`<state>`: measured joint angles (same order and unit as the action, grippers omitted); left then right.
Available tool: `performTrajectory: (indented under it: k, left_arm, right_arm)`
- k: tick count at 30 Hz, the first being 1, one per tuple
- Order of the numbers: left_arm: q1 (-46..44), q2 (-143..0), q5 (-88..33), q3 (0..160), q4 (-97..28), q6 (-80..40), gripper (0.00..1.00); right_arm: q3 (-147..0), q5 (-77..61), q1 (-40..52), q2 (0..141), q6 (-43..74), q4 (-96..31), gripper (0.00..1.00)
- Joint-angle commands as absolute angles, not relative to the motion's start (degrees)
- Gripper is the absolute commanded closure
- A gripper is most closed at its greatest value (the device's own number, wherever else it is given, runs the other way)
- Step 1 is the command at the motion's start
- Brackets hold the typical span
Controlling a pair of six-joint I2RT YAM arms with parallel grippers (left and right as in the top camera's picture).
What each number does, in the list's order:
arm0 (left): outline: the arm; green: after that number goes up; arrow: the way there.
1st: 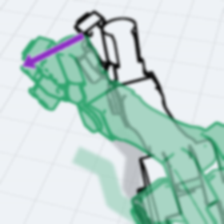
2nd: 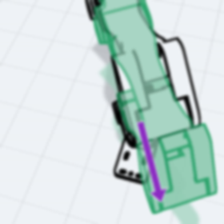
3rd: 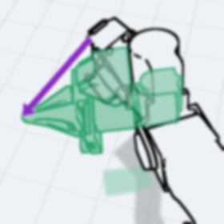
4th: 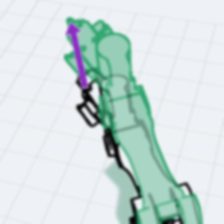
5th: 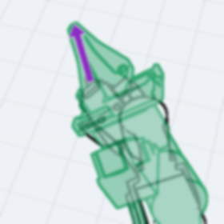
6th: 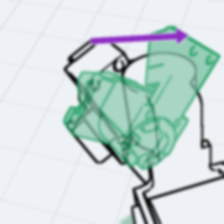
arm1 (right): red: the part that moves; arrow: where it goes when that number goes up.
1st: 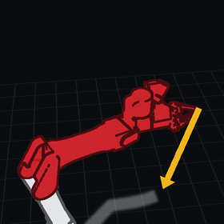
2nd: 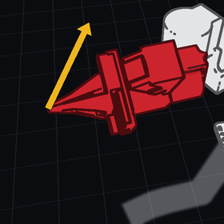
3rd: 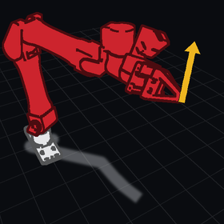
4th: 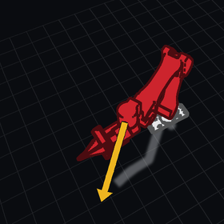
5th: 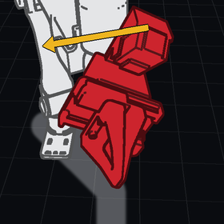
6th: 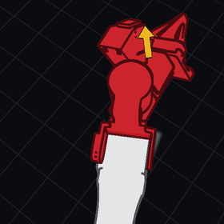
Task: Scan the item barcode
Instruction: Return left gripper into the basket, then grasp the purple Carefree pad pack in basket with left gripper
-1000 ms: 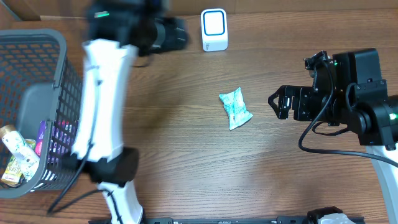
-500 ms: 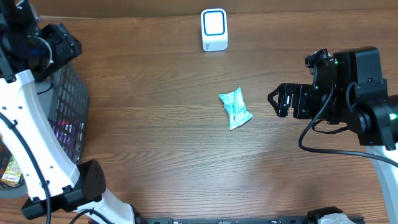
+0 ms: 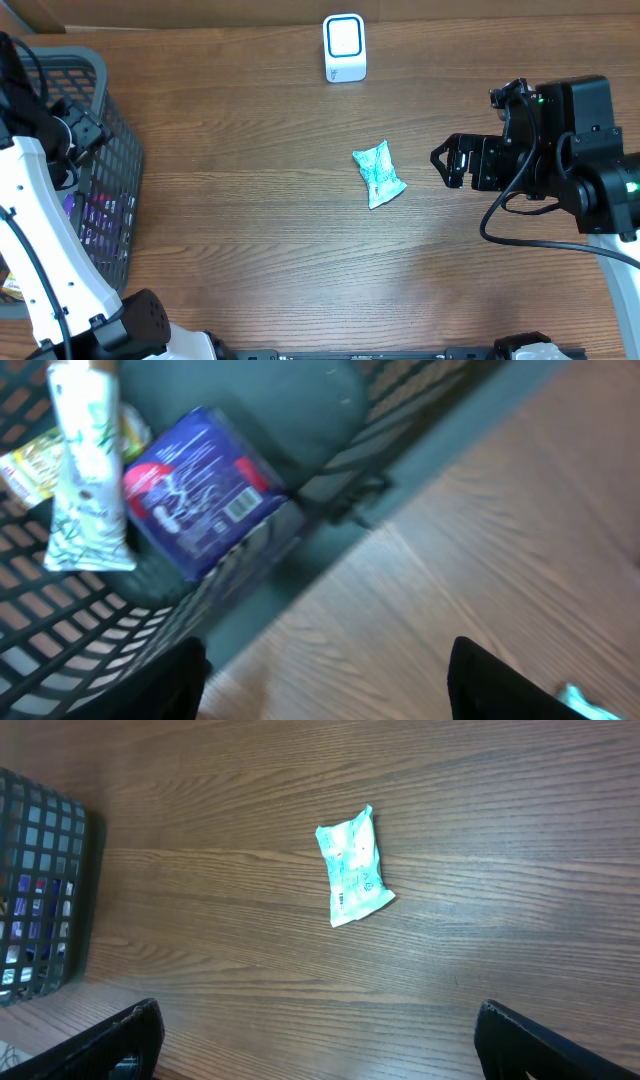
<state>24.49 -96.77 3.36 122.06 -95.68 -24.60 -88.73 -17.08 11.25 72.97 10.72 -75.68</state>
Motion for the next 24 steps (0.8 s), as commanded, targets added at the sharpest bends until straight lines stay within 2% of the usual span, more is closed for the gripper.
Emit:
performTrajectory:
  k: [1,7,13,15,17,19,24]
  left_arm:
    - [26.0,-96.6,7.9,118.8,-94.4,-28.7,0.28]
    - [30.6,-96.6,7.9,113.5,-91.7,-28.8,0.26]
    - [35.8,-96.6,4.8,108.8,-84.9,-28.0,0.2]
    - [36.2,-96.7,4.4,106.6,-83.1,-27.2,0.11]
    - [36.1,-97.1,4.7,104.6,-81.5,-26.5,0.09]
    - [36.1,-97.4,4.6,101.7,-79.1,-26.2,0.0]
    - [36.1,-97.4,4.4,93.8,-72.3,-26.2,0.0]
  right_arm:
    - [-90.0,-16.6,11.4,72.8,11.1,-75.4,0.0]
    - [-90.0,-16.3,11.4,72.8,10.4,-75.9,0.0]
    - [-90.0,-16.1,11.4,72.8,10.4,-76.0,0.0]
    - [-90.0,-16.1,11.4,72.8,10.4,-76.0,0.0]
    - [-90.0,-16.1,11.4,72.8,10.4,-76.0,0.0]
    - [-90.0,-16.1,11.4,72.8,10.4,-76.0,0.0]
    - [-90.0,-16.1,11.4,72.8,10.4,-76.0,0.0]
